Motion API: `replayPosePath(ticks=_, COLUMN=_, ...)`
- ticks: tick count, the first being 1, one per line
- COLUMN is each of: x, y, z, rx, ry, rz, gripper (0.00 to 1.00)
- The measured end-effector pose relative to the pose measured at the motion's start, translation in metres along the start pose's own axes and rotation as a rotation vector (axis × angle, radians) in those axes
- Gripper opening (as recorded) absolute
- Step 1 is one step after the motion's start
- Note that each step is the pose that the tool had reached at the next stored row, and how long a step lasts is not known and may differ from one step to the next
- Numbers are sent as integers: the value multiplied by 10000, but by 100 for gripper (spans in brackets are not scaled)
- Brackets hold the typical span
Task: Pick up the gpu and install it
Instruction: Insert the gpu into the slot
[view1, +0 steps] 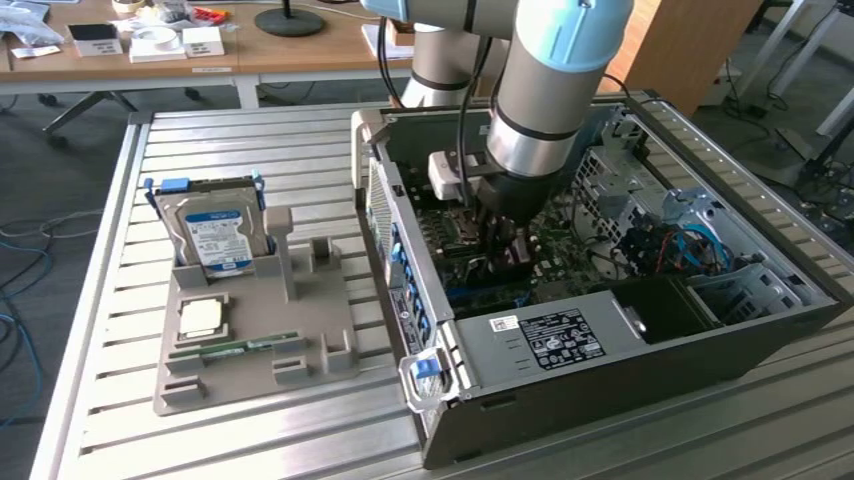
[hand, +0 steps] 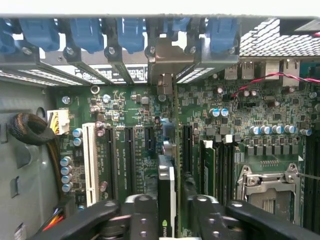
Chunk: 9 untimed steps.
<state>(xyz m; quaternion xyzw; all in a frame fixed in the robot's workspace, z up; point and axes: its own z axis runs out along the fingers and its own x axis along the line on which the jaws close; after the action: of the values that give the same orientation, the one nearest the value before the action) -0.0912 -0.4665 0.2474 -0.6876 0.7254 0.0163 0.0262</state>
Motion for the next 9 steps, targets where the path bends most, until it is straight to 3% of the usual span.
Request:
replayPosePath(ticks=1, x=1, y=0, z=-5, rx=-5, ry=11, rz=-2, gripper=33)
replayPosePath(ticks=2, x=1, y=-1, z=-6, rx=-6, ry=12, rz=-4, gripper=40)
replayPosePath(ticks=9, x=0, y=-12, z=-17, rx=-7, ry=12, rz=-4, gripper=40)
